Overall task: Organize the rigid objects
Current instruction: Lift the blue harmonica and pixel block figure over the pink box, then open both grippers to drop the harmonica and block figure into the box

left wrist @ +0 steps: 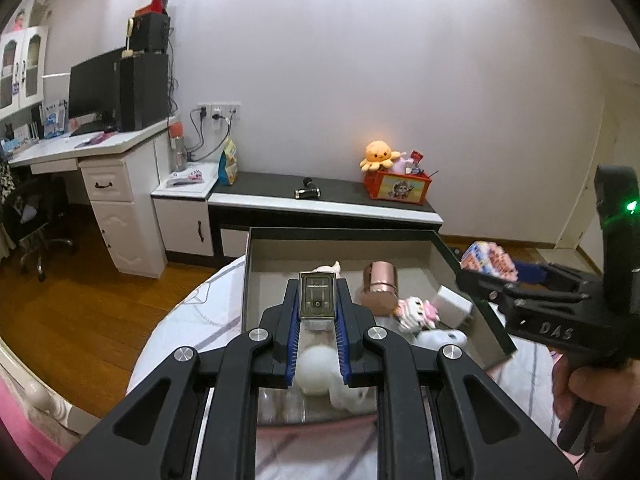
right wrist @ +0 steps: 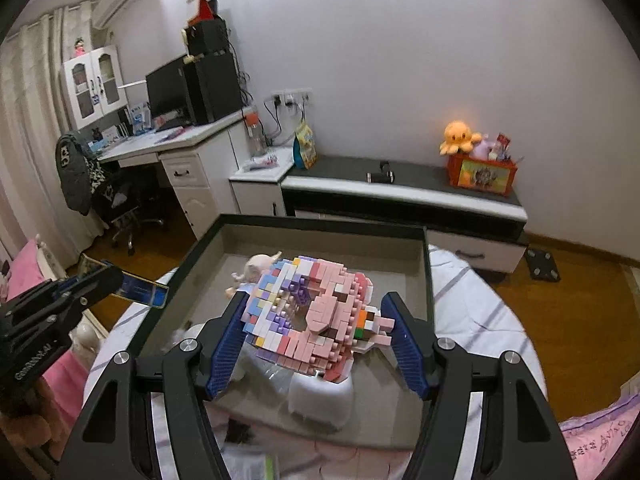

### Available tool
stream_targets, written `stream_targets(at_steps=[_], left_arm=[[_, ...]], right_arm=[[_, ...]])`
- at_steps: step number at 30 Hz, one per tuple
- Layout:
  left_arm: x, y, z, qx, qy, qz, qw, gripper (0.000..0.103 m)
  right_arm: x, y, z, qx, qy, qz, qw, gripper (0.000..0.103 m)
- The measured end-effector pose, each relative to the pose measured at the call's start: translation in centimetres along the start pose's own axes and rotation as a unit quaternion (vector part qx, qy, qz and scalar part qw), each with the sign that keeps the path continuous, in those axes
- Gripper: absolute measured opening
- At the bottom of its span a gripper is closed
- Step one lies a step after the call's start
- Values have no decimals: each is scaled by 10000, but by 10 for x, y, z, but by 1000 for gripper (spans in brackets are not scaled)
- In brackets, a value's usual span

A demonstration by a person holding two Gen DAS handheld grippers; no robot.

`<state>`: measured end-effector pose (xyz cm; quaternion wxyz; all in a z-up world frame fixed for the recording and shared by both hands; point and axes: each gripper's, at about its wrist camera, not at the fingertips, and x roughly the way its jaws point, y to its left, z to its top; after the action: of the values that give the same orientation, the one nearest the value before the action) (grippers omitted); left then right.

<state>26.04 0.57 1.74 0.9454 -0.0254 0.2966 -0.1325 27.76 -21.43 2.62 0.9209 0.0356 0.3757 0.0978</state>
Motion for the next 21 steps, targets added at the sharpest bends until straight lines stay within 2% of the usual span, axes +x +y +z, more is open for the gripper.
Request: stream_targets(at_steps=[7,9,10,11,12,13,14,16,21], left_arm=[[51,-5,5,36,446,-2,9990,16],[61,-7,1,25,590,4,9983,20],[64,-8,0,12,622,29,9981,33],[65,-8,0,-3,619,58,9981,56],[64,-8,-1,-27,581,102,9983,67],[60,-7,-2,-50,497,143,9986,85],[56,-6,-3,-59,417,186,9989,94],[45,-5,-4,-72,329,321,9989,101],[13,-2,-11,-179,146,394,9990,103]], right_arm=[[37,-19,-1,251,325,-33,9991,69],[41,-23,-2,360,324,42,9988,77],[42,-25,-3,425,308,31,9986,85],[42,-27,-4,473,296,27,9984,85],[40,-29,-6,528,292,42,9982,85],[39,-30,-7,560,289,36,9980,86],[37,-32,-8,604,284,7,9978,87],[31,-35,-9,697,261,-71,9972,88],[5,-35,-18,901,53,-48,9959,88]])
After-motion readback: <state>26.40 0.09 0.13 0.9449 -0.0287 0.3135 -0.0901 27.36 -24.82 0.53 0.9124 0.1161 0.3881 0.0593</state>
